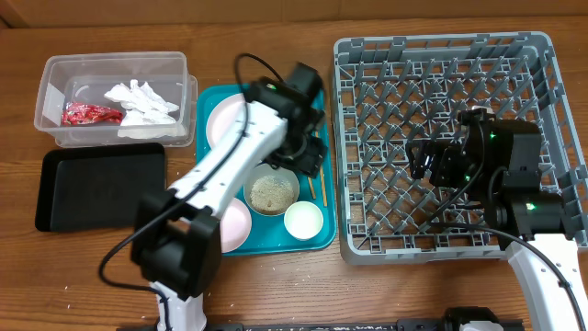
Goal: Sort waste into correct bins and load items into the dishwasher
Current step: 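Move left gripper to the rice bowl and grasp its rim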
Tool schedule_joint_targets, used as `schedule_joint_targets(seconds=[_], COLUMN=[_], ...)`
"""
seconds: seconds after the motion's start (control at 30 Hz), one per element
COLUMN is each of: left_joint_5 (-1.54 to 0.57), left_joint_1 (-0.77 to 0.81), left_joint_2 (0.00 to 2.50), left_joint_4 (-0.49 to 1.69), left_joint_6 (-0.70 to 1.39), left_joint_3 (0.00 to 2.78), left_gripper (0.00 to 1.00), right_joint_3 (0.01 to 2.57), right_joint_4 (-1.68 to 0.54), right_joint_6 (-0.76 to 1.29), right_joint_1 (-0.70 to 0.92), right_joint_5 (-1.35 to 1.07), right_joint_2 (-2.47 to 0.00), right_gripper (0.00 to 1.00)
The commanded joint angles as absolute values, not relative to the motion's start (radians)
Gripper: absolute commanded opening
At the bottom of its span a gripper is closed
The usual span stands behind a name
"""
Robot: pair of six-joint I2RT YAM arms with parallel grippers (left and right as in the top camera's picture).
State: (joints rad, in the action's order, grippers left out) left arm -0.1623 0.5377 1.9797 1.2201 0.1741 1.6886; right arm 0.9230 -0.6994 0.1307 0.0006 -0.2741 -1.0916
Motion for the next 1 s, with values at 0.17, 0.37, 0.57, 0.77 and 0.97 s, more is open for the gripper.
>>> schedule_joint_targets(seconds=[0.17, 0.37, 0.57, 0.77, 0.97], left_joint_5=[-0.074, -0.015, 0.000, 0.000, -0.010], left_joint_1=[0.594, 0.594, 0.596, 0.596, 0.595], left_joint_2=[2.122, 2.125, 2.128, 2.134, 2.134], left_joint_4=[1.254, 1.247, 1.211, 1.198, 1.155], left_joint_6=[0.387, 0.449, 0.457, 0.472, 0.472], left_joint_3=[1.669, 1.668, 1.638, 1.625, 1.580], left_gripper=[0.65, 0.52, 0.34, 0.13, 0.04], right_joint_3=[0.950, 0.950, 0.950, 0.950, 0.950], right_joint_4=[-0.717, -0.717, -0.717, -0.717, -0.717], right_joint_6=[0.130, 0.130, 0.130, 0.130, 0.130], right_joint_1=[-0.001, -0.001, -0.001, -0.001, -0.001], right_joint_5=[-0.282, -0.283, -0.282, -0.282, -0.282], right_joint_2=[-1.091, -1.091, -1.091, -1.091, -1.091], right_gripper=[1.00, 1.00, 1.00, 1.00, 1.00])
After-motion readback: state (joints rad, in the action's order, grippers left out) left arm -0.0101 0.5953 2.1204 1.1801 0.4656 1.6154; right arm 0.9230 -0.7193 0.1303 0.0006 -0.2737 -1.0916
